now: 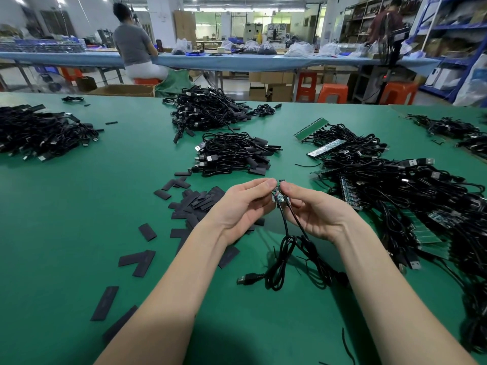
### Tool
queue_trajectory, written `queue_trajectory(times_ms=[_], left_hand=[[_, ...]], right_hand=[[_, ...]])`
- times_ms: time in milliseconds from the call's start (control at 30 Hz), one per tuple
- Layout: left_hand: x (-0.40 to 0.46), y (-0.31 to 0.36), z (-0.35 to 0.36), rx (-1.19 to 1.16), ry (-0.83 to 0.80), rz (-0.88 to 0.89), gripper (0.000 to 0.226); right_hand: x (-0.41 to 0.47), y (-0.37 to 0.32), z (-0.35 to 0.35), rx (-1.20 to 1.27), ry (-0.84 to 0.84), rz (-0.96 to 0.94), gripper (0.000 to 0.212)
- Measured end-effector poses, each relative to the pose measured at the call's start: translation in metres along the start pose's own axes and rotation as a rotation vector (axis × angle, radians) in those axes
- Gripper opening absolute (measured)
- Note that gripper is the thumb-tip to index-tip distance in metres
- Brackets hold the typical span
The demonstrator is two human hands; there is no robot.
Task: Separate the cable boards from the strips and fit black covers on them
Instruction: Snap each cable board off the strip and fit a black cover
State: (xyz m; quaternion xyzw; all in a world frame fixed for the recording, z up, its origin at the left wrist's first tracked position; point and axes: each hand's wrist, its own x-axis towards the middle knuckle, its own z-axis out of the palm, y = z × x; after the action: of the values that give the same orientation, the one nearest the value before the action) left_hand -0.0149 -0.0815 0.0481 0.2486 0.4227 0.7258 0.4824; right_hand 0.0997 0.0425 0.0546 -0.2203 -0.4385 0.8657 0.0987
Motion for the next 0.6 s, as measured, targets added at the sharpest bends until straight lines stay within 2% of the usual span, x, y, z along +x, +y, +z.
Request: queue_trajectory(times_ms=[100, 333, 400, 500, 600], left_hand=[[0.001, -0.001, 0.0, -0.038, -0.007, -0.013, 0.02], [0.004, -0.005, 0.0, -0.102, -0.016, -0.024, 0.026], [0.005, -0.006, 0.0, -0.108, -0.011, -0.023, 0.027], [0.007, -0.01, 0.001, 0.043, 0.1, -0.022, 0.023], [0.01, -0.02, 0.001, 0.353, 0.24, 0.043, 0.007]], right_hand=[[-0.002, 0.001, 0.002, 0.049, -0.007, 0.009, 0.005], [-0.003, 0.002, 0.003, 0.18, -0.035, 0.022, 0.006], [-0.005, 0.0, 0.002, 0.147, -0.026, 0.014, 0.009], [-0.01, -0.008, -0.003, 0.102, 0.008, -0.019, 0.025], [-0.017, -0.018, -0.007, 0.033, 0.019, -0.053, 0.025]])
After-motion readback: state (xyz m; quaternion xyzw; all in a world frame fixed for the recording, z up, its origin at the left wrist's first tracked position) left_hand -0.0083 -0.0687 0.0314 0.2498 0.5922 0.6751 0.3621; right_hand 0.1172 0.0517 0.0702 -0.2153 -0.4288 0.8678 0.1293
